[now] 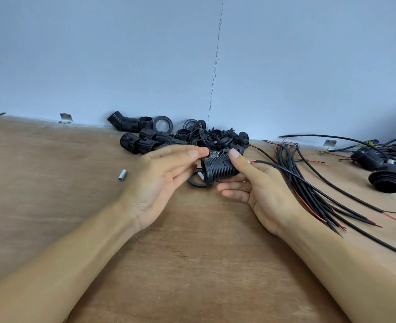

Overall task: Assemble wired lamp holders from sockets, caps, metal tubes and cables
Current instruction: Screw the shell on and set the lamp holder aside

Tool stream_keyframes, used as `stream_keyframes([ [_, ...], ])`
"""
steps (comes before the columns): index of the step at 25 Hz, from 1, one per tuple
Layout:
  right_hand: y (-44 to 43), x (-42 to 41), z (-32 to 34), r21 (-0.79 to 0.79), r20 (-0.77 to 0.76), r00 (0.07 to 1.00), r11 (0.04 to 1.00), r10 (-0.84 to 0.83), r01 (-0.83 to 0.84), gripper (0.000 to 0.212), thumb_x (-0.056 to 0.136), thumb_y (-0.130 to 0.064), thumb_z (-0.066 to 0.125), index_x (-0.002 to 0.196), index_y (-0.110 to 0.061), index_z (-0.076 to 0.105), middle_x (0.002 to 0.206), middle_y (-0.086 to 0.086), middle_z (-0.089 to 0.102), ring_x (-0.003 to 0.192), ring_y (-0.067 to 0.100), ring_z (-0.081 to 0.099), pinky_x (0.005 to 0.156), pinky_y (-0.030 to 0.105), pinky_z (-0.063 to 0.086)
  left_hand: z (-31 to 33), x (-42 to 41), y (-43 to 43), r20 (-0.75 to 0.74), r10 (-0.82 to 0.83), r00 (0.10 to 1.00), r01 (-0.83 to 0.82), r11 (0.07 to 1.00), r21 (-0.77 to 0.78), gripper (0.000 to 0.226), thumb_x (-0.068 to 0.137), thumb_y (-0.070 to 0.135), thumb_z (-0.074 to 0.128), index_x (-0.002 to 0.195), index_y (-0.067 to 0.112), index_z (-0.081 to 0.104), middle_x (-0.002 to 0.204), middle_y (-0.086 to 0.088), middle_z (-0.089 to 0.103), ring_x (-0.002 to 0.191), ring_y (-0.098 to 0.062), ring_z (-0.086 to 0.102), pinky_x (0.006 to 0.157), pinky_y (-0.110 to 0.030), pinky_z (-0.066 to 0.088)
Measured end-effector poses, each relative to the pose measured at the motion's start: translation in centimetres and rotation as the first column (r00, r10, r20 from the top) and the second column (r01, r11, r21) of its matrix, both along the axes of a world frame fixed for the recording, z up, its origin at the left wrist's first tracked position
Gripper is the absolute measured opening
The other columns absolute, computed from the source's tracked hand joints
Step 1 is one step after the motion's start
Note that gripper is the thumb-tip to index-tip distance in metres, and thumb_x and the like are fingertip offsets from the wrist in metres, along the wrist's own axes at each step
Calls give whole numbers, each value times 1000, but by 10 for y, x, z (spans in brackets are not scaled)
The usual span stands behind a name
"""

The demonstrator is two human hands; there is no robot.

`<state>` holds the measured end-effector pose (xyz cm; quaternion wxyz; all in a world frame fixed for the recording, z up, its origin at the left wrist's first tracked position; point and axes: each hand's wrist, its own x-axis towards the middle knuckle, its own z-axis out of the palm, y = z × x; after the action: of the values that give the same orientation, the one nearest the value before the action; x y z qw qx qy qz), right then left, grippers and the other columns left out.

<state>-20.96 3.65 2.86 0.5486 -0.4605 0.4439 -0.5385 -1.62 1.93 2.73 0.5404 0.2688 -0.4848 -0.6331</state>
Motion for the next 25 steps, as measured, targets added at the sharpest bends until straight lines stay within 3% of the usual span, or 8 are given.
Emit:
stream_keyframes([
  [3,0,1,-1,-7,-2,1000,1000,3,-3,31,82,-45,73,79,-16,82,90,17,77,74,21,75,62,23,59,5,6,-2,-167,11,986,3,996,85,22,80,26,74,61,14,73,77,-8,75,87,-24,77,87,-34,62],
  [6,0,0,-1,-11,1,1000,1000,11,-11,31,81,-44,73,80,-15,82,90,17,77,74,21,75,62,23,59,-1,4,-6,60,256,965,-263,953,152,30,89,29,72,63,17,65,67,-1,65,56,-14,62,62,-28,59],
  [9,-1,0,-3,-11,-3,1000,1000,16,-16,38,81,-44,74,85,-7,80,94,18,77,76,24,75,63,24,59,-10,-4,-5,272,202,941,-243,962,125,30,98,43,62,101,14,72,93,-3,78,79,-15,75,70,-31,59],
  [12,-2,0,-4,-14,1,1000,1000,-6,6,41,81,-44,74,92,-4,76,92,17,77,76,25,75,62,24,59,-10,-11,2,242,51,969,-70,995,71,55,88,61,58,119,18,70,115,1,78,110,-13,73,97,-37,54],
  [15,-3,-2,-3,-18,14,999,999,-36,36,41,81,-43,74,93,-4,74,91,17,77,76,25,75,62,24,59,-4,-2,0,99,94,991,-93,996,-15,44,93,53,55,88,18,81,111,-9,78,114,-20,72,101,-38,54],
  [19,-3,-3,-4,-21,1,999,999,-33,33,40,84,-41,74,94,-3,74,95,17,77,80,26,76,65,25,60,-1,3,-2,55,242,969,-243,970,17,46,100,34,58,58,18,69,70,-8,71,66,-22,73,57,-27,58],
  [22,-3,-4,-4,-36,11,1000,999,-16,16,41,84,-42,74,95,-2,74,96,18,77,80,25,75,65,25,59,-7,-5,0,258,219,941,-235,971,35,36,99,42,60,92,8,70,80,-11,75,62,-25,72,54,-29,56],
  [25,-3,-4,-4,-49,6,1000,999,4,-4,37,86,-41,73,92,-5,77,97,19,76,81,25,75,66,24,59,-14,-9,3,387,4,922,-38,996,81,61,88,66,61,120,14,67,101,-14,79,83,-33,78,64,-33,62],
])
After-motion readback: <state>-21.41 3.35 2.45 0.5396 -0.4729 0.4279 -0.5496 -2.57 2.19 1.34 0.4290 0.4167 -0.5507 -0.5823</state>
